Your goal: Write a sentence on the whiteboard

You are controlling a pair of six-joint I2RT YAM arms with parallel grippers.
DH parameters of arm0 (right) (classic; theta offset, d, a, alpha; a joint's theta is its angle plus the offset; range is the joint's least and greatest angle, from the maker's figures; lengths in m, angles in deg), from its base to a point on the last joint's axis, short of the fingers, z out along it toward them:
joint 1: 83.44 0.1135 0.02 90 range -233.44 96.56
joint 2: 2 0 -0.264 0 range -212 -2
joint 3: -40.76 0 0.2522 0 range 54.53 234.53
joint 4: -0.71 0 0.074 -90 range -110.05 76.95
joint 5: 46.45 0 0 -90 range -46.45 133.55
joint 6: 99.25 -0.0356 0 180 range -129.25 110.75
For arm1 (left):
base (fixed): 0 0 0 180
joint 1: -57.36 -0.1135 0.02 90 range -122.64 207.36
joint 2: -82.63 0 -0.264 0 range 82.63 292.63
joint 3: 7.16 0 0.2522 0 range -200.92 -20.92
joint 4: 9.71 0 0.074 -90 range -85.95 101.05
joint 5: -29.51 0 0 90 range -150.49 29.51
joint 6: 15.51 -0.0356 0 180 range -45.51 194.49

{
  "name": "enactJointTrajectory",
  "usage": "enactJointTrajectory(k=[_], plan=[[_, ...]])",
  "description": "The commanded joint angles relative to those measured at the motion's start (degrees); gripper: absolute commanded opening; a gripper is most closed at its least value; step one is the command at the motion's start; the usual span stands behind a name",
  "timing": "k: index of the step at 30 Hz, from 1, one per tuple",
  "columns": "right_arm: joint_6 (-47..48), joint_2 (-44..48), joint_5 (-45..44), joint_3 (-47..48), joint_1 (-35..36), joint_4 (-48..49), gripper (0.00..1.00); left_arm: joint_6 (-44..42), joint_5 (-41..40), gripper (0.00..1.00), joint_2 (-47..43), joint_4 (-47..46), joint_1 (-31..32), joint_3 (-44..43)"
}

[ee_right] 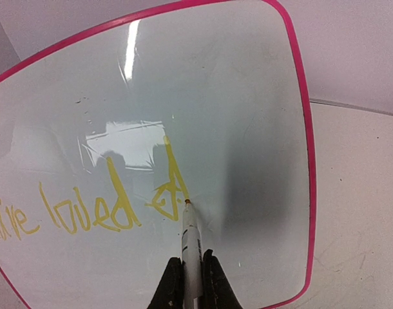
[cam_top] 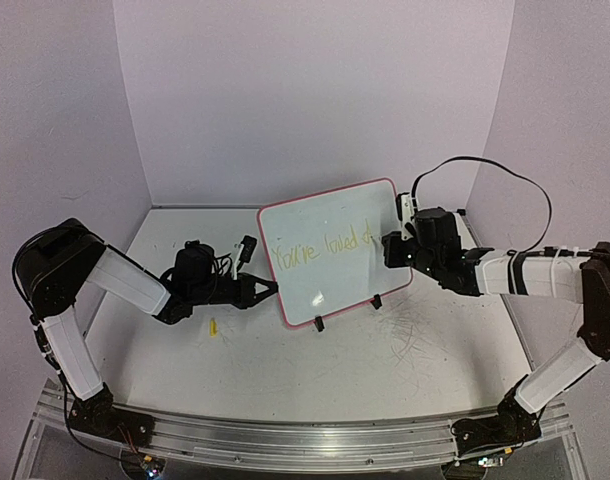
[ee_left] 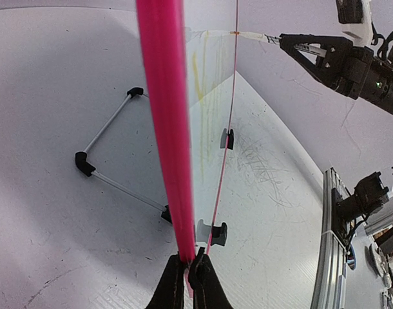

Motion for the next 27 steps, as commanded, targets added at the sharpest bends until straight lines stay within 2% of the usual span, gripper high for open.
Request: enactJointTrajectory(k=[1, 14, 27], plan=[[-0.59, 1.31, -0.29, -0.76, -0.24, -1.95, 0.0, -1.2, -1.84, 0.0, -0.53, 4.81, 0.17, 0.52], [0.17, 5.86, 2.77, -0.04, -1.22, -2.06, 0.0, -1.34, -2.03, 0.0, -0.77, 5.21, 0.18, 0.62], [0.98, 1.52, 5.25, 2.73, -2.2, 0.45, 0.0, -1.64, -1.86, 0.0, -0.9, 5.91, 0.17, 0.28]])
